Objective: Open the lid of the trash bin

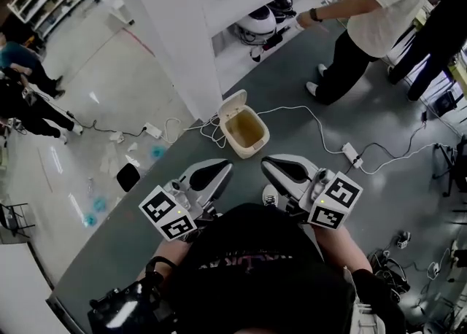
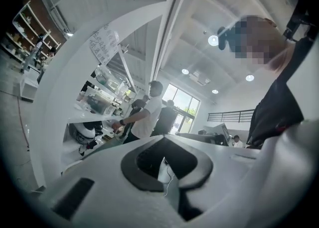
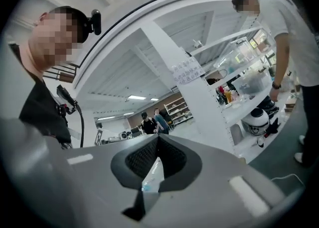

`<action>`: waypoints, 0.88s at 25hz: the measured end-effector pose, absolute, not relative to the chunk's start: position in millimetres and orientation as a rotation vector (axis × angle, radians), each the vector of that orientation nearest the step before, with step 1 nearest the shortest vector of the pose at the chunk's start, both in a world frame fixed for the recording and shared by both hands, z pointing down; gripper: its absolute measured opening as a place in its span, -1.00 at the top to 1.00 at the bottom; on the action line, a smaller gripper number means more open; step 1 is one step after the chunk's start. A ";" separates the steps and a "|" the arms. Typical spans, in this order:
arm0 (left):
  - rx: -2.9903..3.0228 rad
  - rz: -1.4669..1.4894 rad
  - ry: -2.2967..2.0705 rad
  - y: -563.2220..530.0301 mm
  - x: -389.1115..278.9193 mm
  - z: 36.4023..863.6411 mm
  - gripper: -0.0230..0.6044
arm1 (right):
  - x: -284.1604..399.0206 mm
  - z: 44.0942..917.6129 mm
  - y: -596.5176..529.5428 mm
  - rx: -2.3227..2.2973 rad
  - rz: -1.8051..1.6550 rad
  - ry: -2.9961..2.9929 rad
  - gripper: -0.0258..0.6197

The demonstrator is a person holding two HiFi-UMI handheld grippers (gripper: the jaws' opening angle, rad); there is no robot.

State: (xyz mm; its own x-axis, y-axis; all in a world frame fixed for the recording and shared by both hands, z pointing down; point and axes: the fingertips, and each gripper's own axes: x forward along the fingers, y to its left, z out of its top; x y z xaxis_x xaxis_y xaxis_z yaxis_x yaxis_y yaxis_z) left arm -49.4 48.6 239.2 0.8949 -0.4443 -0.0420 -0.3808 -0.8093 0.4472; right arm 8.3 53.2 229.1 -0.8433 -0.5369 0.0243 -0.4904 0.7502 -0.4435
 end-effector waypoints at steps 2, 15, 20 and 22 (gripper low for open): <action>2.621 -0.200 -0.604 53.6 -50.0 237.5 0.93 | 6.9 226.6 65.7 -0.831 -0.649 2.841 0.91; 2.597 -0.181 -0.566 81.2 -54.0 245.8 0.93 | -9.2 242.5 103.5 -0.835 -0.724 2.820 0.91; 2.615 -0.166 -0.556 84.1 -53.3 244.1 0.93 | -13.4 244.9 108.6 -0.815 -0.737 2.825 0.91; 2.621 -0.159 -0.560 86.4 -54.8 245.3 0.93 | -15.6 246.1 111.0 -0.812 -0.735 2.827 0.91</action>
